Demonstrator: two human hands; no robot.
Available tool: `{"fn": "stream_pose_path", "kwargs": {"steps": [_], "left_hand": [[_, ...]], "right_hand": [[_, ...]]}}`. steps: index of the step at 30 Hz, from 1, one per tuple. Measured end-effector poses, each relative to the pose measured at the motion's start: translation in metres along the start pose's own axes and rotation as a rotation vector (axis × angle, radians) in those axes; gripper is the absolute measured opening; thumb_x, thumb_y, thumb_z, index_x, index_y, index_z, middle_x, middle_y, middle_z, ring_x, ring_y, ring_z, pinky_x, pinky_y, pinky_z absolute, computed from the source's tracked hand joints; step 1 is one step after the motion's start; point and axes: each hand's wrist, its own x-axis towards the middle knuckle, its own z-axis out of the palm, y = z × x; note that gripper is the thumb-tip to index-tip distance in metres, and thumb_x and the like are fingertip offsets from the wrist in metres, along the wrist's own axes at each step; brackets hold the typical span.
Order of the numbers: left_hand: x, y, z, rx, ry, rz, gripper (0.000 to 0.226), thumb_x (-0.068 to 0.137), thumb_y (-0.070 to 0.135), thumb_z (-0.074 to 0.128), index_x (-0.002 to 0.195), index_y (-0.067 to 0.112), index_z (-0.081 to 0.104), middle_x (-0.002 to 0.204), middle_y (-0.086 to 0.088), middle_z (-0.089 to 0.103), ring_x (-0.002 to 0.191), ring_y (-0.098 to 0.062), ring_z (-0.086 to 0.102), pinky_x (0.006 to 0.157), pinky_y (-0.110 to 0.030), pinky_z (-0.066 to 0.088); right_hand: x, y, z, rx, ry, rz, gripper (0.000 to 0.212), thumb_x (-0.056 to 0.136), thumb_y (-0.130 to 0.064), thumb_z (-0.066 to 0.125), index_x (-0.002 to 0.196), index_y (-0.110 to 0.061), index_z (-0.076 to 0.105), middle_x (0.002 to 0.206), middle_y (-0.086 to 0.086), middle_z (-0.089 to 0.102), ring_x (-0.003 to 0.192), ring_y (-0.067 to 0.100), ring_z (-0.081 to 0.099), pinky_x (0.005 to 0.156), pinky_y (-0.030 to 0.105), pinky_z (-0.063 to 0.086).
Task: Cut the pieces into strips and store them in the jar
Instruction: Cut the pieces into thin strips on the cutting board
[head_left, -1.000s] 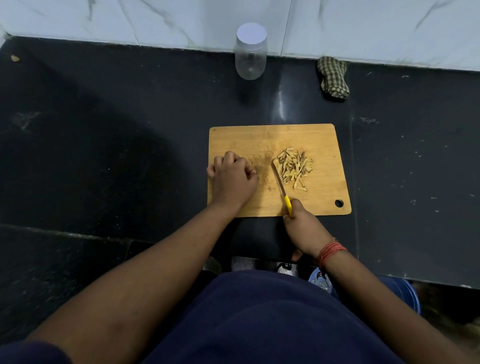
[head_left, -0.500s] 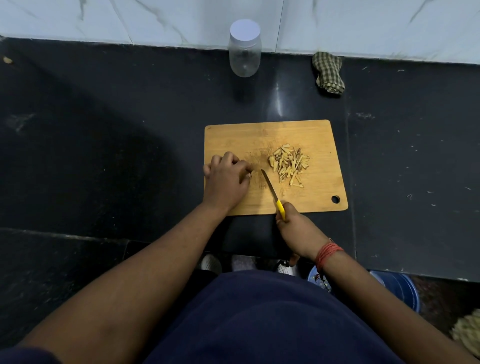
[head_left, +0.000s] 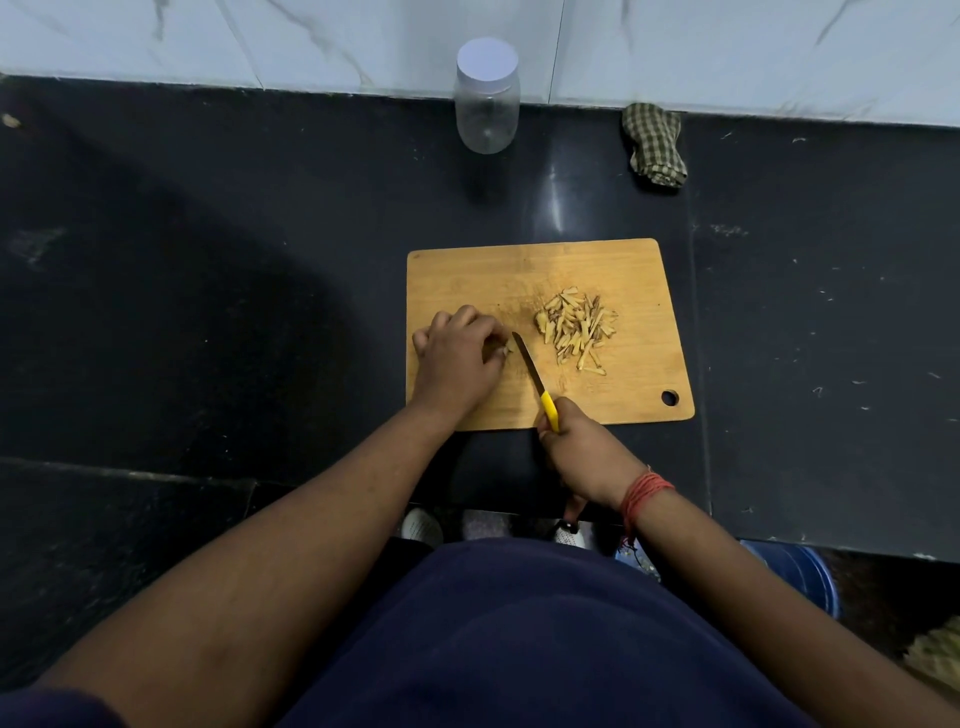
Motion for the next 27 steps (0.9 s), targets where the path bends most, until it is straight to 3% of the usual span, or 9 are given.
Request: {"fn": "stream_pose_path", "kwargs": {"steps": [7, 15, 19, 24, 27], "left_hand": [[0.001, -0.004, 0.0, -0.01, -0.005, 0.002, 0.011, 0.091, 0.035, 0.066, 0.102, 0.033, 0.07, 0.109, 0.011, 0.056, 0.112, -0.016, 0.046, 0.091, -0.039, 0.029], [0.001, -0.004, 0.001, -0.012, -0.007, -0.005, 0.012, 0.091, 0.036, 0.066, 0.101, 0.033, 0.07, 0.109, 0.011, 0.056, 0.111, -0.016, 0.046, 0.092, -0.04, 0.031], [0.001, -0.003, 0.001, 0.001, -0.006, -0.011, 0.013, 0.091, 0.036, 0.064, 0.102, 0.032, 0.071, 0.111, 0.01, 0.056, 0.112, -0.016, 0.046, 0.092, -0.04, 0.031], [0.0, -0.002, 0.002, 0.012, 0.02, -0.011, 0.014, 0.092, 0.036, 0.063, 0.102, 0.031, 0.072, 0.109, 0.009, 0.057, 0.109, -0.017, 0.047, 0.092, -0.04, 0.032], [0.0, -0.002, 0.002, 0.025, 0.033, -0.008, 0.015, 0.092, 0.038, 0.063, 0.102, 0.031, 0.072, 0.108, 0.008, 0.056, 0.109, -0.017, 0.047, 0.092, -0.041, 0.032]], "right_hand": [[0.005, 0.0, 0.001, -0.055, 0.012, -0.028, 0.01, 0.1, -0.016, 0.038, 0.108, -0.016, 0.044, 0.085, 0.012, 0.054, 0.062, 0.027, 0.059, 0.044, 0.045, 0.057], [0.006, -0.005, 0.002, -0.024, -0.016, -0.028, 0.01, 0.101, -0.015, 0.036, 0.107, -0.014, 0.044, 0.085, 0.012, 0.05, 0.055, 0.025, 0.055, 0.036, 0.031, 0.048], [0.007, -0.009, 0.003, -0.039, -0.039, 0.022, 0.011, 0.102, -0.016, 0.036, 0.11, -0.014, 0.042, 0.091, 0.014, 0.05, 0.065, 0.03, 0.057, 0.036, 0.035, 0.051], [0.006, -0.01, 0.004, -0.071, -0.045, 0.04, 0.014, 0.103, -0.018, 0.036, 0.117, -0.014, 0.039, 0.088, 0.015, 0.051, 0.064, 0.031, 0.057, 0.048, 0.054, 0.057], [0.003, -0.006, 0.004, -0.101, -0.044, 0.036, 0.017, 0.102, -0.017, 0.034, 0.119, -0.016, 0.04, 0.083, 0.014, 0.051, 0.059, 0.028, 0.055, 0.044, 0.047, 0.056]]}}
